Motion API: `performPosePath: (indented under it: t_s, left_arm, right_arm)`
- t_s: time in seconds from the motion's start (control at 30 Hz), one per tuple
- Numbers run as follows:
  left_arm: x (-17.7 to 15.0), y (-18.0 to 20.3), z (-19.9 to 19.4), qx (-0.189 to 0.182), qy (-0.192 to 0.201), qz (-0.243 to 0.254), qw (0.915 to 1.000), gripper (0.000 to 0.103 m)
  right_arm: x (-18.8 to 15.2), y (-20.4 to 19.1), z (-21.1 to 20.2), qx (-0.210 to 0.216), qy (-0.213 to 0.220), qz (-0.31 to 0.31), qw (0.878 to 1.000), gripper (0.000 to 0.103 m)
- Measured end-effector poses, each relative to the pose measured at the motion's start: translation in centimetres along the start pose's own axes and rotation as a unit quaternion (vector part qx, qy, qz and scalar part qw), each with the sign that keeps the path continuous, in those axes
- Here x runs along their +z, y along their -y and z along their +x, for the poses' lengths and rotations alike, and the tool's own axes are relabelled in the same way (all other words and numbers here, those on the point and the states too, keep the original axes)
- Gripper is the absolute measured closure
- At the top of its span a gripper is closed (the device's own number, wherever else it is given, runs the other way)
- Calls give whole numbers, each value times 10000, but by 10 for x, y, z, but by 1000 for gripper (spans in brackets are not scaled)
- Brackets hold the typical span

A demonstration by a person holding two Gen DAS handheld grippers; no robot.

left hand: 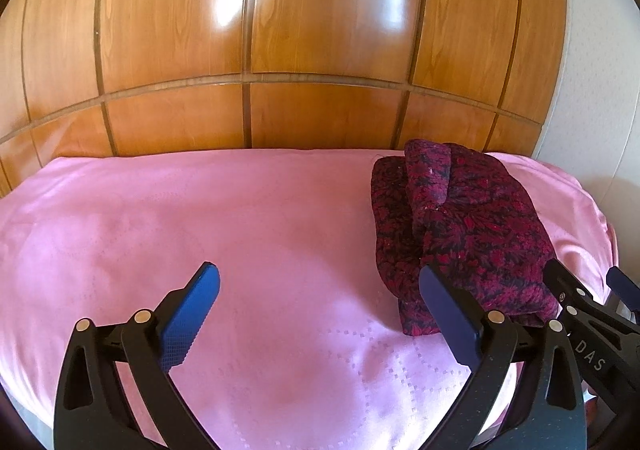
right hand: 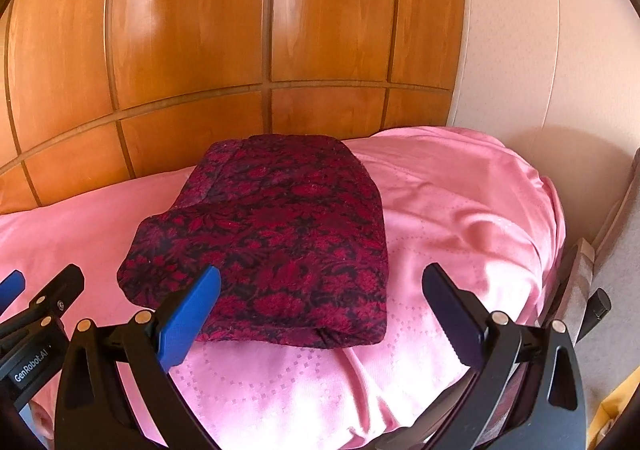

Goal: Fold small clothes

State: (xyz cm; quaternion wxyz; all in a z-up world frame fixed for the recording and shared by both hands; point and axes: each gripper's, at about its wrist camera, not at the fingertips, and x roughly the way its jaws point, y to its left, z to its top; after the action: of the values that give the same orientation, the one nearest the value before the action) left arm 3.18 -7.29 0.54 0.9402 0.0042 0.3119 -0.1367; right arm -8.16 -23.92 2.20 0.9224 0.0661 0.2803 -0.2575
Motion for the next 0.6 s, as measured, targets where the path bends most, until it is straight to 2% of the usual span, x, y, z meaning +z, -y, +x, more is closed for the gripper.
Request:
performPosePath:
  t_s: [0.6]
  left_arm:
    - [1,2,-2,7,53,42,10000,4]
  right_arm:
    - [-1,5,7,124,-11,140,9998,2]
